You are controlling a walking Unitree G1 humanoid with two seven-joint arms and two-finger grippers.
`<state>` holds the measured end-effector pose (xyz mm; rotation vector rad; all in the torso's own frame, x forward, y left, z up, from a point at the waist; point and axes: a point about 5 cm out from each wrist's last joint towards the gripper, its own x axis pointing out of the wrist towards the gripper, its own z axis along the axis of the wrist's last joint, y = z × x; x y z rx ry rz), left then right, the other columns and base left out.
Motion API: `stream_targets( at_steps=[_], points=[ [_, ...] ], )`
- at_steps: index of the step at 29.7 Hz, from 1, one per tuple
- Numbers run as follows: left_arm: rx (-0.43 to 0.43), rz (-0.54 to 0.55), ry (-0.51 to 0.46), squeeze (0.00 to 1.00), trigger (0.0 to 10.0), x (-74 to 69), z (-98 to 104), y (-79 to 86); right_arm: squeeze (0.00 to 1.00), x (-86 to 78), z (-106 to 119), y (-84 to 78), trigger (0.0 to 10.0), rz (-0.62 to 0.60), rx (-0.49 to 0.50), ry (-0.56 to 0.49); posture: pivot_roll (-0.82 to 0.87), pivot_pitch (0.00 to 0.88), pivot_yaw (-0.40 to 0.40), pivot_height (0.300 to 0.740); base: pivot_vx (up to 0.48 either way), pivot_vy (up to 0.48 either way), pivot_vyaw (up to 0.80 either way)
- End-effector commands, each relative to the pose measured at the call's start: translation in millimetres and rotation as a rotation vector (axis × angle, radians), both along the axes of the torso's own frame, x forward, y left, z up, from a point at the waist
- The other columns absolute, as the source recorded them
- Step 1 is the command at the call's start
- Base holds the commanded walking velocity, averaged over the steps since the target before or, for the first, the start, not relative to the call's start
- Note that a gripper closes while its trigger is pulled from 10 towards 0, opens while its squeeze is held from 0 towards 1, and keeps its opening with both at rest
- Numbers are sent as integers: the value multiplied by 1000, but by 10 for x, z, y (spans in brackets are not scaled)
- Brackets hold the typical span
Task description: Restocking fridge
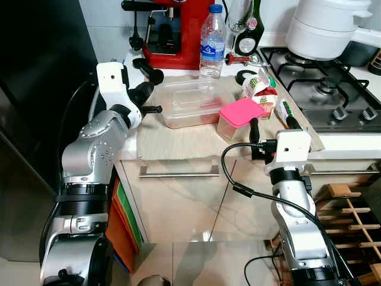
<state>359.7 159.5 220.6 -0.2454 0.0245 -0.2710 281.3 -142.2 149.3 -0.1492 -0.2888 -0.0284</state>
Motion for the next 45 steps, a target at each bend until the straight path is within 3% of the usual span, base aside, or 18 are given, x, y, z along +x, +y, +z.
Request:
stream_targets(
  at_steps=[1, 21, 45],
  points=[
    [3, -7, -20, 0, 3686, -5, 90, -23, 0, -21, 35, -27, 10000, -6, -4, -5, 90, 0, -8, 740, 0, 0, 0],
    [2, -9, -16, 0, 3686, 5, 95, -153, 0, -12, 44, -154, 10000, -11, -6, 3, 115, 0, 13, 740, 0, 0, 0],
    [1, -7, -9, 0, 3686, 85, 75, -253, 0, 78, 27, -253, 10000, -11, -6, 12, 207, 0, -52, 740, 0, 0, 0]
  ],
)
